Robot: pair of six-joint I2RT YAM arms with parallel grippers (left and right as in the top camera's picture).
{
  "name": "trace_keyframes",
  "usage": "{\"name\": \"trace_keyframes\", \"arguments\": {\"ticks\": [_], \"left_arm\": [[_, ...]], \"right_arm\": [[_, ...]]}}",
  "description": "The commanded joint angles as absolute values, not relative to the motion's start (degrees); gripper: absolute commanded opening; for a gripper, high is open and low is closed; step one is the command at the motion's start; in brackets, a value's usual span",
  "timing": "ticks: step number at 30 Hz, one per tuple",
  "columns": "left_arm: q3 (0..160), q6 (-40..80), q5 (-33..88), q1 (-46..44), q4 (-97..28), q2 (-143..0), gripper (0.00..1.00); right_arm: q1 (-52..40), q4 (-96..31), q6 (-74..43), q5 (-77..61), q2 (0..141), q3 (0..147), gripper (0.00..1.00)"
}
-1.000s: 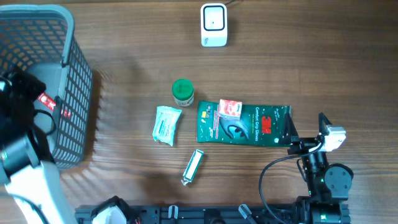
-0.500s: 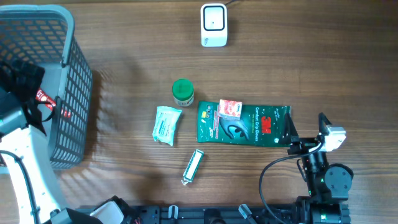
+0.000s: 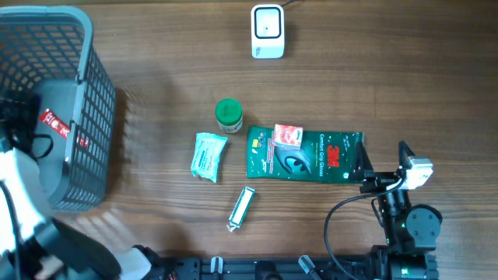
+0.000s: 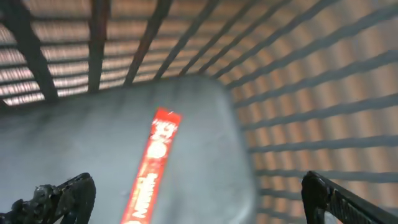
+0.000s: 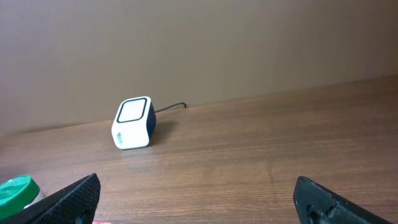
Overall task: Scan the item barcode
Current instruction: 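Reach the left gripper into the basket and grasp the red Nescafe stick, then carry the Nescafe stick out and lay it on the wet-wipes pack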
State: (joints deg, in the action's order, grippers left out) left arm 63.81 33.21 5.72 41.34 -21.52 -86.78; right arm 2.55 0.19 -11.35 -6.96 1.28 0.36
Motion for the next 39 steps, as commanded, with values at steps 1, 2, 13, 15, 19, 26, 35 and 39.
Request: {"name": "trace_keyframes", "arguments": {"ticks": [1, 2, 13, 15, 19, 26, 35, 39], "left_arm": [[63.81, 25.12, 6.35, 40.99, -21.65, -94.28, 1.0], [63.81, 24.27, 6.42, 40.97, -21.61, -95.98, 0.98], [63.81, 11.92, 2.07, 37.17, -21.71, -104.77, 0.98], [63.81, 11.94, -0.34, 36.56, -22.33, -105.65, 0.9], [63.81, 11.97, -7.33, 36.49, -25.06, -107.94, 0.77], [63.79, 11.94, -8.45, 36.47, -28.71, -113.69, 0.38], [67.0, 11.97, -8.49, 36.47, -32.84, -106.83, 0.04], [72.55, 12.43, -8.43, 36.47, -35.9, -96.2, 0.04]], "right_arm": [[2.44, 0.36, -12.03, -6.2, 1.02, 0.3, 1.0], [2.44, 0.36, -12.03, -6.2, 1.02, 0.3, 1.0], [2.44, 0.36, -12.03, -6.2, 1.02, 0.3, 1.0], [2.44, 0.36, -12.03, -6.2, 1.02, 0.3, 1.0], [2.44, 0.36, -12.03, -6.2, 1.02, 0.3, 1.0], [2.44, 0.36, -12.03, -6.2, 1.02, 0.3, 1.0], [2.44, 0.36, -12.03, -6.2, 1.02, 0.3, 1.0], [2.44, 0.36, -12.03, -6.2, 1.02, 0.3, 1.0]]}}
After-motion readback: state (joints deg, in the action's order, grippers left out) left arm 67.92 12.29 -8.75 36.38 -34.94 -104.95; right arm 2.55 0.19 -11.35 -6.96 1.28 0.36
